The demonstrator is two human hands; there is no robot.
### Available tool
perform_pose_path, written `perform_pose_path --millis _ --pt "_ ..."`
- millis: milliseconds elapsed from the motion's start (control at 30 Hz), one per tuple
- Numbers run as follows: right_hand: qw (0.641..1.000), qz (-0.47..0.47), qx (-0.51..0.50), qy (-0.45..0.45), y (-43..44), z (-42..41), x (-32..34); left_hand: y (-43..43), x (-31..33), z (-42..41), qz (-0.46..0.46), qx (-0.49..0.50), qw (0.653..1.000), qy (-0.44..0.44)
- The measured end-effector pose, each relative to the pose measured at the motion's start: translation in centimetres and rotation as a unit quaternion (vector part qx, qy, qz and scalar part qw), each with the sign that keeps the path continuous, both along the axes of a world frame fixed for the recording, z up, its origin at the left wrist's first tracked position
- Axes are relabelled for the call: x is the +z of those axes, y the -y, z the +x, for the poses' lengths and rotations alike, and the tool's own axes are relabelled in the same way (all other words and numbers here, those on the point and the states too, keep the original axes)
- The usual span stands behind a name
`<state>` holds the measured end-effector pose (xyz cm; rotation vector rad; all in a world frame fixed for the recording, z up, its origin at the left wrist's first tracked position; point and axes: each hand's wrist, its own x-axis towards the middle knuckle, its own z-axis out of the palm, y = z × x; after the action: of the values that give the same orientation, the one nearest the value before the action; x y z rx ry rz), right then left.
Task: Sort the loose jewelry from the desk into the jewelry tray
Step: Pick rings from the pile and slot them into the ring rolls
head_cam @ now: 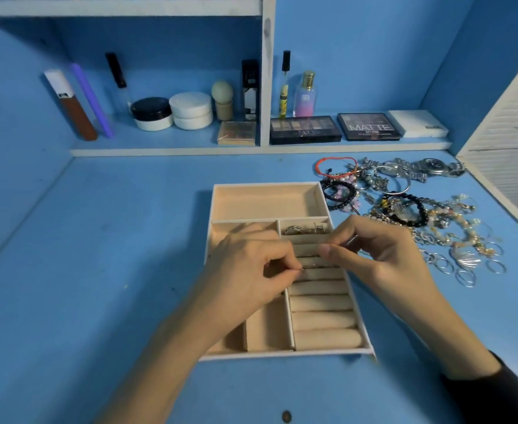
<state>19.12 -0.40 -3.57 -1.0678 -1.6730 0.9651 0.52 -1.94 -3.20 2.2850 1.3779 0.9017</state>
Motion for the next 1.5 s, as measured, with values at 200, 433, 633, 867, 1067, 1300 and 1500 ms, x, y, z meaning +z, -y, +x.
perform_pose_path --millis 200,433,633,867,1067,1300,1500 --pt "0.999 -0.002 0.029 0.023 0.3 0.2 0.2 0.0 0.9 -0.2 0.009 -0.051 0.996 -0.067" --pt "0.997 0.019 0.043 0.055 0.3 0.4 0.0 0.0 1.7 0.0 0.000 -0.051 0.992 -0.112" --pt "0.996 0.032 0.049 0.074 0.3 0.5 -0.3 0.1 2.1 0.4 -0.015 -0.039 0.991 -0.125" --pt "0.994 0.041 0.056 0.085 0.3 0.4 -0.4 -1.2 1.6 -0.3 -0.079 -0.010 0.996 -0.033" --pt "0.986 0.068 0.058 0.143 0.4 0.4 -0.7 -1.7 0.9 -0.6 -0.070 0.048 0.987 0.137" --pt "0.983 0.051 0.086 0.156 0.3 0.8 -0.3 -1.7 0.9 -0.7 -0.076 0.058 0.983 0.156" --pt "0.983 0.052 0.080 0.159 0.2 0.8 -0.2 -1.7 0.8 -0.6 -0.084 0.054 0.983 0.153"
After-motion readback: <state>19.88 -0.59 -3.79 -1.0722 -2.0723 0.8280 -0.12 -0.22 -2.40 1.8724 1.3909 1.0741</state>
